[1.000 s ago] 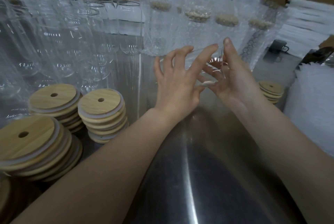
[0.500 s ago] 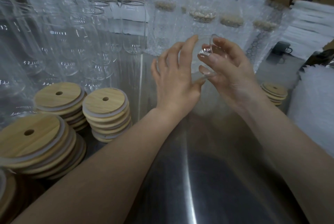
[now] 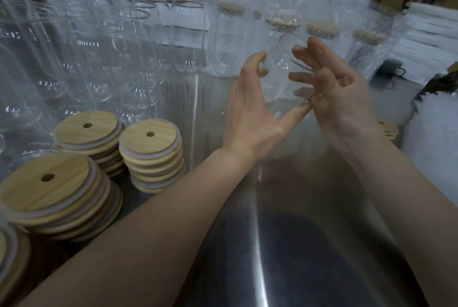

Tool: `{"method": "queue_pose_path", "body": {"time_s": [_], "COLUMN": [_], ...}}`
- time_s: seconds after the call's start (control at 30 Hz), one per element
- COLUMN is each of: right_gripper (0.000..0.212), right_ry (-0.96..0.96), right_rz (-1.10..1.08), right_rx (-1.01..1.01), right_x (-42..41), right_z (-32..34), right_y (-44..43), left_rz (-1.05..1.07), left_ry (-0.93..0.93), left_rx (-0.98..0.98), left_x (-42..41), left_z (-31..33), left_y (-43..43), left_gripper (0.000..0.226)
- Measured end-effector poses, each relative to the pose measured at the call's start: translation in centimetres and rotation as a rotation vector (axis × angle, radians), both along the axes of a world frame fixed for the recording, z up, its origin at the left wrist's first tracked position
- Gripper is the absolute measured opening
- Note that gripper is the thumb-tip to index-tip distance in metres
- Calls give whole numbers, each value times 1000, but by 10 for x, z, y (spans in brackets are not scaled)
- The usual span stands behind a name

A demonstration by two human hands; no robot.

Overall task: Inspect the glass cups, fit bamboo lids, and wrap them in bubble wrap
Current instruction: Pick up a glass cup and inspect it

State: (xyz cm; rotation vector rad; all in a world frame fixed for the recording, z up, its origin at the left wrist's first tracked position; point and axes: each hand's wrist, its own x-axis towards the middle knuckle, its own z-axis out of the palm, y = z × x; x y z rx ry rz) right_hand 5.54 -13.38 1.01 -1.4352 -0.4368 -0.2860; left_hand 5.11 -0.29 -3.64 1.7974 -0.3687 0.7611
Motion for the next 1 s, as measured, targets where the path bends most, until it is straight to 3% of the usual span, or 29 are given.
{"method": "queue_pose_path", "body": {"time_s": [0.4, 0.77, 0.9, 1.0], "right_gripper": [58, 5, 7, 13], "right_ry": [256, 444, 453, 402], "right_rz": [290, 253, 223, 216], "right_rx": [300, 421, 422, 477], "right_x": [18, 22, 20, 16], "right_z": [-8, -6, -7, -5], "right_y": [-11, -15, -11, -11], "left_rz": [-207, -423, -476, -488], "left_ry": [116, 236, 278, 397], "left_rx": [-160, -273, -314, -526], "left_x": [-2, 1, 1, 5], "left_z": [4, 6, 8, 17], "left_y": [6, 6, 5, 6], "left_gripper": [89, 68, 64, 57]}}
